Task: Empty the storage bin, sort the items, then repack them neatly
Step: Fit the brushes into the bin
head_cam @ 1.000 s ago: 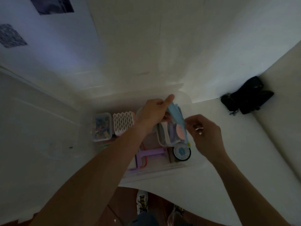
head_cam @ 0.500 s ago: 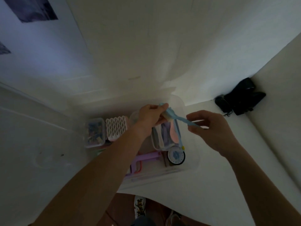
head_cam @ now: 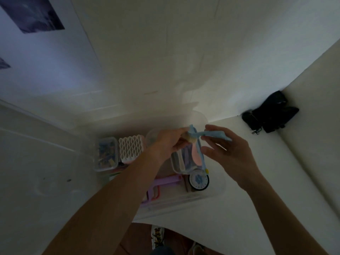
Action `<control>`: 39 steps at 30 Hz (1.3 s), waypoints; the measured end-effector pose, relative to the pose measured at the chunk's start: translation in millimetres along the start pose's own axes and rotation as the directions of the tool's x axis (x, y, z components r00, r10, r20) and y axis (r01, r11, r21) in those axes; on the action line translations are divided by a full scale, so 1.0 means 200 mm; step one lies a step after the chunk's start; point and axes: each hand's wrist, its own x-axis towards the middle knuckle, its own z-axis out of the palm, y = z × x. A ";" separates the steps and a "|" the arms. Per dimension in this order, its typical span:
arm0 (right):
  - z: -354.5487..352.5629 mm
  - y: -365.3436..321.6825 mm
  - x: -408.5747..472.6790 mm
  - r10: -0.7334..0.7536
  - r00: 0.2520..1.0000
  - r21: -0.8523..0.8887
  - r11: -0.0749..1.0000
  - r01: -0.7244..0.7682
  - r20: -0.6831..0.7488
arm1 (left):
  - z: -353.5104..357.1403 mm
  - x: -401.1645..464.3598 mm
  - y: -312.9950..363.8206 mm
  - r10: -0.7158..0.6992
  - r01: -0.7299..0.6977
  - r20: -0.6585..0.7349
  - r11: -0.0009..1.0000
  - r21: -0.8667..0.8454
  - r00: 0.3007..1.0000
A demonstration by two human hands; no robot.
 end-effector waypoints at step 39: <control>0.18 0.25 -0.11 0.197 0.980 -1.000 0.020 -0.016 -0.012 | -0.13 0.05 -0.49 0.568 -0.463 0.533 -0.278 0.842 0.628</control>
